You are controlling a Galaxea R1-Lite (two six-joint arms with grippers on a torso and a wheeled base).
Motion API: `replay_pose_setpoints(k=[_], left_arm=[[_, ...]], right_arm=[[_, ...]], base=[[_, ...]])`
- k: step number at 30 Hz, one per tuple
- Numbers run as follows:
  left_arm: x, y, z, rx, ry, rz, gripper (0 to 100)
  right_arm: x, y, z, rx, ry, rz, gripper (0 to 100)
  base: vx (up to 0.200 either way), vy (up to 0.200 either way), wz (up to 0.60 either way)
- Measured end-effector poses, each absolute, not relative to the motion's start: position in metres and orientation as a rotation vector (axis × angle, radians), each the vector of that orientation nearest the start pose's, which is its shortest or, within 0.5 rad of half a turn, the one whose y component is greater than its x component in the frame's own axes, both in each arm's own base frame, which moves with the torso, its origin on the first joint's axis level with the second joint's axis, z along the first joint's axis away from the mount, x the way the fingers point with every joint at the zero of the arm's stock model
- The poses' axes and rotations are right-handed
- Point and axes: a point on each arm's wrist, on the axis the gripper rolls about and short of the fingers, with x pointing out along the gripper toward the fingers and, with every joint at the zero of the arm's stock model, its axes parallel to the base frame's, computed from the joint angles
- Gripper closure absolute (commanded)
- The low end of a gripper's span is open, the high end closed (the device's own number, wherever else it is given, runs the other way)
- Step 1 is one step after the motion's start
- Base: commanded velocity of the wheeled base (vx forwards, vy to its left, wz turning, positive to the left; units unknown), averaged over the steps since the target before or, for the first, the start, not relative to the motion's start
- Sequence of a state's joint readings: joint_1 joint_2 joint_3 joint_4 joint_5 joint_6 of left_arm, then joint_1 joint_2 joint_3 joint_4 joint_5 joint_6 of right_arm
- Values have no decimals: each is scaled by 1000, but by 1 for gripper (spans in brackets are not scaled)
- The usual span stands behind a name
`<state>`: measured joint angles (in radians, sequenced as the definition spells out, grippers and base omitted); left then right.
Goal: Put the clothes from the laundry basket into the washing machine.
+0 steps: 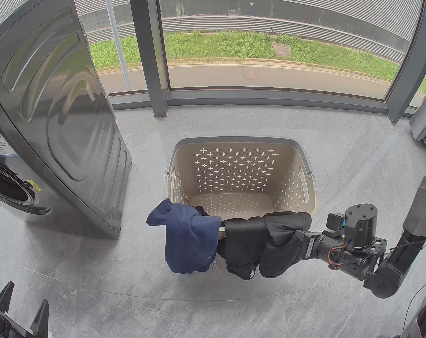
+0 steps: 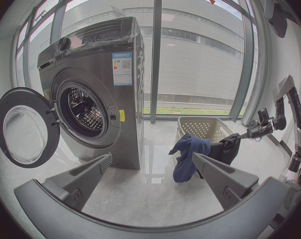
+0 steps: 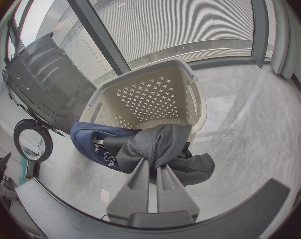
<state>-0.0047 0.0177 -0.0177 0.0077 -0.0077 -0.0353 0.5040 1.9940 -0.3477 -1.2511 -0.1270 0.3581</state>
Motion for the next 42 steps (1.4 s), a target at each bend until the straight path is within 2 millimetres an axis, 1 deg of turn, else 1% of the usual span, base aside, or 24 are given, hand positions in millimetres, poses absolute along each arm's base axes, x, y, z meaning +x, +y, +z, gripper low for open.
replay_pose_setpoints(k=[4,7,14,17,25,30,33,36,42], left_arm=[[-23,0,80,-35,8,-12,0],[-23,0,80,-35,8,-12,0],[-23,0,80,-35,8,-12,0],[-23,0,80,-35,8,-12,0],[-23,0,80,-35,8,-12,0],[-23,0,80,-35,8,-12,0],[-23,0,80,-35,8,-12,0],[-23,0,80,-34,8,-12,0],[-23,0,80,-34,8,-12,0]], right_arm=[[234,131,74,238,390,324,100],[226,128,84,246,363,332,100],[218,126,104,251,285,359,100],[214,125,116,239,236,376,100],[195,127,158,212,89,462,100],[189,130,186,190,43,497,100],[185,128,204,181,-23,509,100],[180,124,211,176,-48,510,100],[174,118,213,177,-62,500,100]], base=[[0,0,0],[0,0,0],[0,0,0],[0,0,0],[0,0,0],[0,0,0],[0,0,0],[-200,0,0],[-200,0,0]])
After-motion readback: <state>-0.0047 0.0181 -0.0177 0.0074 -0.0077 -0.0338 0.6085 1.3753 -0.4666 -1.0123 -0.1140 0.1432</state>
